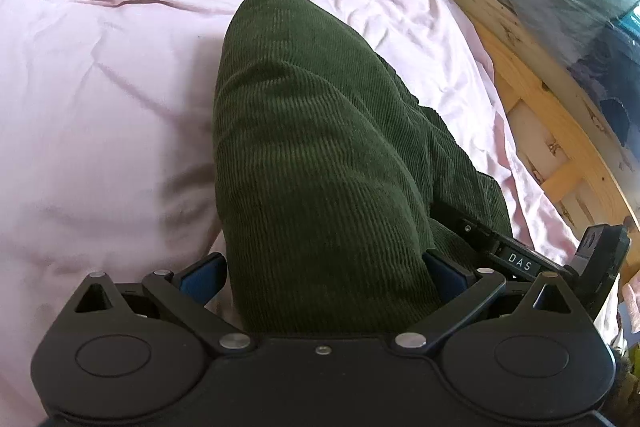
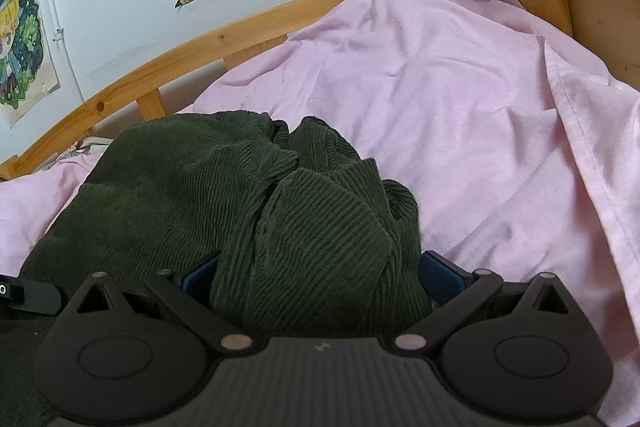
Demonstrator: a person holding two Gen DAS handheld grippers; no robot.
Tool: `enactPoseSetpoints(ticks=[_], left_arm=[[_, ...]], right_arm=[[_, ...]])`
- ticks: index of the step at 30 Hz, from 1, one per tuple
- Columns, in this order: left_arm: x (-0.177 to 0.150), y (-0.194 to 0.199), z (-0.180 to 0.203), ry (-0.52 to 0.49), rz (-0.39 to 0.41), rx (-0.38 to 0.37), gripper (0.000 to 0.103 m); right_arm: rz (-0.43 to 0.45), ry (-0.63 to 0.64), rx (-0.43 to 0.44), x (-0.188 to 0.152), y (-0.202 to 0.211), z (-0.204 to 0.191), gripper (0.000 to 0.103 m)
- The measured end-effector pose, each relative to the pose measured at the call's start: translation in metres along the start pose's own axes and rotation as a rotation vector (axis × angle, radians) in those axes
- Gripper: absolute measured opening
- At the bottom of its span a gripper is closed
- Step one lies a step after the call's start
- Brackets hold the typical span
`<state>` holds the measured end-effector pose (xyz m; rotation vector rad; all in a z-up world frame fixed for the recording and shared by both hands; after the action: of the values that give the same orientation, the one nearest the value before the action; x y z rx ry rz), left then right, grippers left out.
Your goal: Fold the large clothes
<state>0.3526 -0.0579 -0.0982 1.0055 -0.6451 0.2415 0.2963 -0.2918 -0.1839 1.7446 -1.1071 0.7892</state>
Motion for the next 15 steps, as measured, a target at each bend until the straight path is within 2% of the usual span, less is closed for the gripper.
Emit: enactPoseSetpoints(ticks=[6, 8, 9, 12, 14, 15], left_arm=[[-0.004, 0.001, -0.004, 0.041, 0.01, -0.004, 0.102], [-0.004, 0.003, -0.005, 0.048, 0.01, -0.008, 0.102], [-0.002, 0.006, -0.005, 0.046, 0.02, -0.014, 0.102], [0.0, 0.025, -0.007, 0.026, 0.129, -0.037, 0.102], [0.002, 0.032, -0.012, 0.037, 0.161, -0.06, 0.102], [0.003, 0.032, -0.017, 0.055, 0.145, -0.076, 0.102]], right_arm=[[0.008, -0.04, 0.009, 0.002, 0.005, 0.003, 0.099], [0.009, -0.068, 0.025, 0.003, 0.007, 0.005, 0.091], [0.007, -0.075, 0.037, 0.003, 0.007, 0.006, 0.083], [-0.001, -0.07, 0.071, 0.002, 0.008, 0.001, 0.065], [0.002, -0.072, 0.077, 0.001, 0.009, -0.001, 0.061], [0.006, -0.08, 0.081, 0.0, 0.01, 0.0, 0.06]])
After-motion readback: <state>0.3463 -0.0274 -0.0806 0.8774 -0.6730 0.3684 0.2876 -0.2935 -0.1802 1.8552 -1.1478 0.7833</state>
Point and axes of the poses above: each gripper's, at about its wrist camera, not at the fingertips, and y roughly against the way its jaws point, z to its right, x to its top, the point moved 5 cm from there along -y, roughly the way its jaws point, and after that the axes turned 8 degrees about x, right-handed, at the moved point
